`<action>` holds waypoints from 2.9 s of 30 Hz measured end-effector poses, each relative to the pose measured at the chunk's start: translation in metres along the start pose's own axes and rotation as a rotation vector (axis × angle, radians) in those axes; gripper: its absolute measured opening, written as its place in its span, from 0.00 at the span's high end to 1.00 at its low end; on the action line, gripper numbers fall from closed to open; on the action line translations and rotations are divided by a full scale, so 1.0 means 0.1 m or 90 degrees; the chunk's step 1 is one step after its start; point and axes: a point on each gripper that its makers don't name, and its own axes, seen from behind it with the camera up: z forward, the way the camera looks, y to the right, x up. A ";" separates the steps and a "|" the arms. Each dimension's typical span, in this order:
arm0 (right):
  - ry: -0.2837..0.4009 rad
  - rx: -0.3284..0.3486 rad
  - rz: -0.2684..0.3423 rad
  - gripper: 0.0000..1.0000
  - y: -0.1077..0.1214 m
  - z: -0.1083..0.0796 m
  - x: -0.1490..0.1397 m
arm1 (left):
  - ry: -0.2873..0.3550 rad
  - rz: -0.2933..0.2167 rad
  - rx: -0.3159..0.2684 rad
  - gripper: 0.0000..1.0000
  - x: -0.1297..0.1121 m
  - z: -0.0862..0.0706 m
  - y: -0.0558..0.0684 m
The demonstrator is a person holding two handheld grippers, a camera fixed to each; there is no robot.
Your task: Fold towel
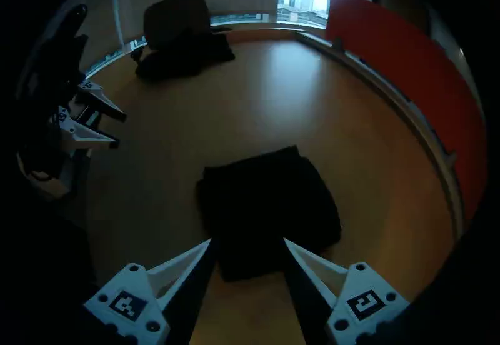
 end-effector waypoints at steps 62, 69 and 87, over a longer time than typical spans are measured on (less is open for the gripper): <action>-0.025 -0.100 0.128 0.95 -0.01 0.17 -0.65 | -0.002 0.007 -0.002 0.10 -0.04 0.00 0.03; -0.017 -0.097 0.127 0.96 0.02 0.15 -0.62 | -0.001 0.009 -0.004 0.10 -0.04 -0.01 0.04; 0.071 -0.110 0.090 0.96 0.34 -0.30 0.21 | 0.021 0.019 -0.015 0.10 0.12 -0.02 0.07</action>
